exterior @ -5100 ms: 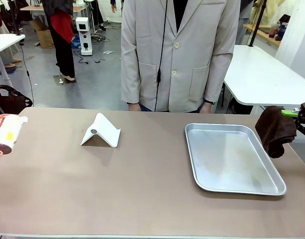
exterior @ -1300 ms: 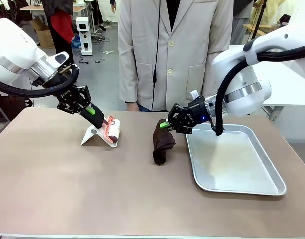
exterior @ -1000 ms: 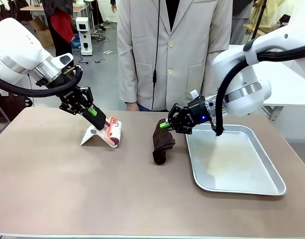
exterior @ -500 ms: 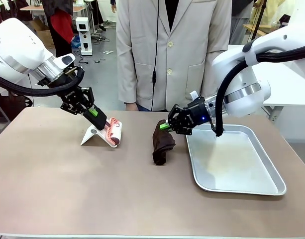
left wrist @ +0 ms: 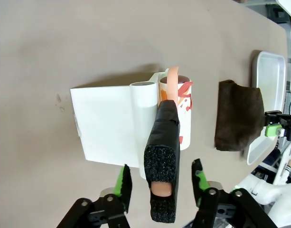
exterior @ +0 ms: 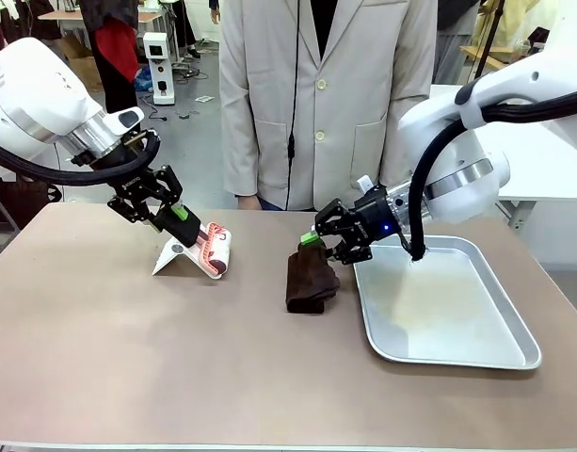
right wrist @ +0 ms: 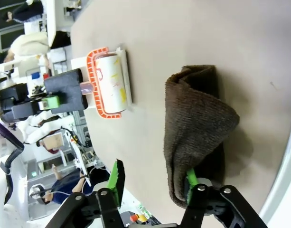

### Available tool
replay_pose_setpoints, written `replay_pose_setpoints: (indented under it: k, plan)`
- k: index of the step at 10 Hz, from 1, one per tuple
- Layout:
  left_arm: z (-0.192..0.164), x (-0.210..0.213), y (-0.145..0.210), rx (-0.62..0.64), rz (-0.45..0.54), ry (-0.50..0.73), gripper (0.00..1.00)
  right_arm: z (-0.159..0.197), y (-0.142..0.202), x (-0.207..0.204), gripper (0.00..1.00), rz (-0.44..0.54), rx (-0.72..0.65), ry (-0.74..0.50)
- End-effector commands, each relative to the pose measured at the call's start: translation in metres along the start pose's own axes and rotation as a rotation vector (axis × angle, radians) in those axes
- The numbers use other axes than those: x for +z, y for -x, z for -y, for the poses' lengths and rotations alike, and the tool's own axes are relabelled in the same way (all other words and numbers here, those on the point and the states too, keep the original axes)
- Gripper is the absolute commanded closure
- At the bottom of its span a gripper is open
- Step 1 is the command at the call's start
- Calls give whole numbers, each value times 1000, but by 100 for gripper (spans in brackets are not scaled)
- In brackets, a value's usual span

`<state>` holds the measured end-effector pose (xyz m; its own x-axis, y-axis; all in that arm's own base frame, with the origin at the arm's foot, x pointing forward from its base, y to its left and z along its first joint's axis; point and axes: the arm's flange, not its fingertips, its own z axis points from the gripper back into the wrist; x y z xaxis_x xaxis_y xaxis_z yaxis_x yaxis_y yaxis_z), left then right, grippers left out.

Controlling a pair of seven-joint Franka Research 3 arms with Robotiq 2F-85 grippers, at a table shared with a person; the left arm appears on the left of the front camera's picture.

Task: Clean the surface of the table.
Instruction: Return the Lint Roller and towel to their original positions.

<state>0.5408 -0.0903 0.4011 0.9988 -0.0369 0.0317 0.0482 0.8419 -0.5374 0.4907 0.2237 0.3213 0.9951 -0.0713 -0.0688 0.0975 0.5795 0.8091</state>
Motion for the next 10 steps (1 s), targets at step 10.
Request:
replay_pose_setpoints:
  k: [10]
  plan:
    - [-29,105,92,10,129,127,0,1,31,110,0,111,37,126]
